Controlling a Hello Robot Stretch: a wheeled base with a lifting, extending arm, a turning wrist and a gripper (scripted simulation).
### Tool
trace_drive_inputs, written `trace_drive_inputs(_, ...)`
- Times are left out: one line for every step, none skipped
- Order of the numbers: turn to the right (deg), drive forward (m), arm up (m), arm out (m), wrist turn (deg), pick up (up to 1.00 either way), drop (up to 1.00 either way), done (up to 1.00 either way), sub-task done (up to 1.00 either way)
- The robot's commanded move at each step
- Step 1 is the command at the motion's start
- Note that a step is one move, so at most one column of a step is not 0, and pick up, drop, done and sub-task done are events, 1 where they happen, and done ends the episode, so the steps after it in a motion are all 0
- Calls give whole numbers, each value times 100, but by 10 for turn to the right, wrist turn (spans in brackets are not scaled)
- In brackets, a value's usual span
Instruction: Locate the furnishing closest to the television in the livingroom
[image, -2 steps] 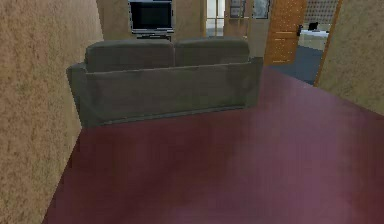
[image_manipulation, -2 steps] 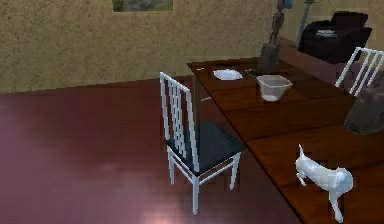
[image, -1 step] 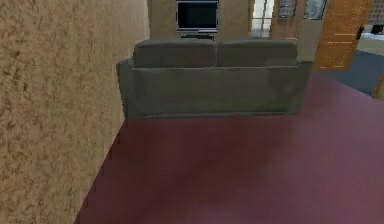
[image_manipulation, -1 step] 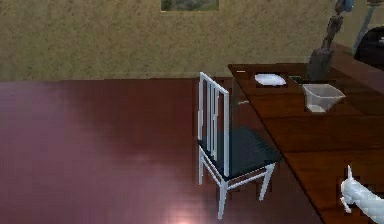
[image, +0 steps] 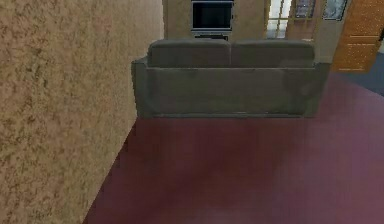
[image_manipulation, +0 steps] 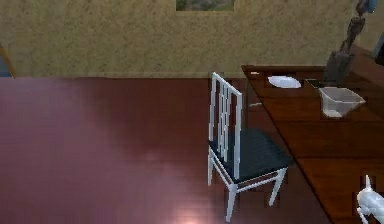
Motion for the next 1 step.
trace_drive_inputs(0, 100, 0, 0, 0, 0, 0, 0, 0)
